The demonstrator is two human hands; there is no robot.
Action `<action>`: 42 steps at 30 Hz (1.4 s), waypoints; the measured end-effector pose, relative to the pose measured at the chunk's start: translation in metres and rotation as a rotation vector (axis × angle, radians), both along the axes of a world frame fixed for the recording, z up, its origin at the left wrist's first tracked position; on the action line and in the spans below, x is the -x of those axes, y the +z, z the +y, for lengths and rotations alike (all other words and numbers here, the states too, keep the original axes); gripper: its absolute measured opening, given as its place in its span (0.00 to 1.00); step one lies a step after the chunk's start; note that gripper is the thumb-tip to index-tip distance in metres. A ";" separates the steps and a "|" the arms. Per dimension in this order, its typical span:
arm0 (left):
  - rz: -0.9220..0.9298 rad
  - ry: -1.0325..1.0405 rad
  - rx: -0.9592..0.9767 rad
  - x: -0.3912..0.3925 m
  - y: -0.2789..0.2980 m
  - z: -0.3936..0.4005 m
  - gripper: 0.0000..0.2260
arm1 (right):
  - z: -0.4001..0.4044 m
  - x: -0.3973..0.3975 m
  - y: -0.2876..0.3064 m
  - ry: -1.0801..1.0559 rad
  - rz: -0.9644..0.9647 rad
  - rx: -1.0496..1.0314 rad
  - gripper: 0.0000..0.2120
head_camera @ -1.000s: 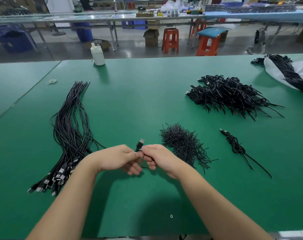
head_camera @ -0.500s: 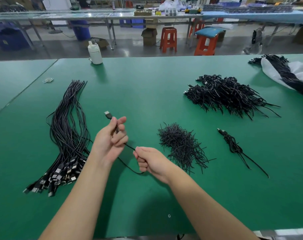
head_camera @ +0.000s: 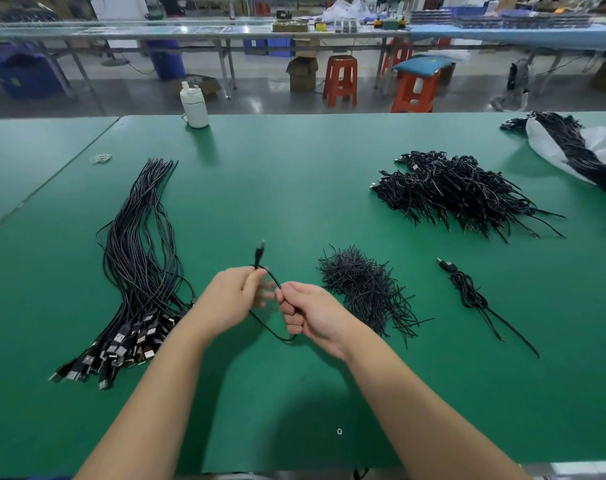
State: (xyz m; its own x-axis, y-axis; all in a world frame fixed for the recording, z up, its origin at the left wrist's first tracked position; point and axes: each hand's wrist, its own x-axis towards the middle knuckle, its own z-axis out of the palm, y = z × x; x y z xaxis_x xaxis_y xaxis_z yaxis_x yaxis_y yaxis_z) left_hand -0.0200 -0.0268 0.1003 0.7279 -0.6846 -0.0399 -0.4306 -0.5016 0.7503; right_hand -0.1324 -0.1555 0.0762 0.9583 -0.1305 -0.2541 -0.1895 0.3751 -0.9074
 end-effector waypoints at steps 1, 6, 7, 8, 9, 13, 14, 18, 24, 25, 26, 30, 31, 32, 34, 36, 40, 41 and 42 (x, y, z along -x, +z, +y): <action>0.085 0.070 0.144 0.001 -0.003 -0.004 0.13 | 0.001 -0.001 0.000 0.008 -0.011 0.033 0.14; 0.790 0.281 0.872 0.010 -0.009 -0.025 0.18 | 0.022 -0.006 -0.006 0.027 0.031 0.227 0.16; 0.877 0.323 0.952 0.008 -0.006 -0.027 0.18 | 0.025 -0.007 -0.007 0.018 0.046 0.238 0.16; 0.944 0.346 1.004 0.004 -0.004 -0.027 0.17 | 0.024 -0.007 -0.008 0.006 0.057 0.229 0.16; 1.003 0.340 1.034 0.001 -0.001 -0.026 0.16 | 0.022 -0.006 -0.008 -0.008 0.056 0.191 0.16; 0.962 0.050 0.912 -0.003 0.008 -0.013 0.14 | 0.005 -0.004 -0.003 -0.031 -0.008 -0.057 0.15; 0.898 -0.033 0.850 -0.003 0.010 -0.009 0.14 | 0.002 -0.003 -0.002 -0.020 -0.014 -0.086 0.15; 0.732 -0.361 0.567 -0.011 0.021 0.009 0.16 | -0.007 -0.002 0.002 -0.013 0.007 -0.161 0.16; 0.354 -0.472 -0.079 0.004 0.024 0.007 0.16 | -0.020 -0.002 0.016 -0.084 -0.004 0.005 0.15; 0.298 -0.415 -0.115 0.008 0.021 0.003 0.16 | -0.020 -0.002 0.020 -0.089 -0.008 0.093 0.15; 0.245 -0.335 -0.112 0.012 0.019 -0.002 0.16 | -0.019 -0.002 0.023 -0.091 -0.011 0.190 0.15; 0.229 0.046 0.228 0.025 0.014 -0.023 0.15 | -0.014 -0.001 0.036 -0.099 -0.095 0.455 0.16; 0.288 0.133 0.354 0.026 0.013 -0.026 0.15 | -0.011 0.000 0.037 -0.086 -0.118 0.472 0.17; 0.346 0.189 0.457 0.026 0.012 -0.027 0.14 | -0.009 0.001 0.039 -0.074 -0.134 0.483 0.16; 0.416 0.189 0.556 0.025 0.009 -0.026 0.14 | -0.005 0.003 0.039 -0.074 -0.159 0.491 0.14; 0.486 0.132 0.589 0.023 0.005 -0.024 0.15 | -0.005 0.005 0.037 -0.106 -0.170 0.417 0.16; 0.592 0.071 0.659 0.020 -0.002 -0.023 0.16 | -0.013 0.008 0.029 -0.143 -0.159 0.185 0.15; 0.615 0.086 0.697 0.021 -0.003 -0.025 0.16 | -0.013 0.008 0.028 -0.131 -0.149 0.180 0.15; 0.656 0.115 0.751 0.023 -0.002 -0.028 0.16 | -0.012 0.008 0.027 -0.110 -0.130 0.217 0.15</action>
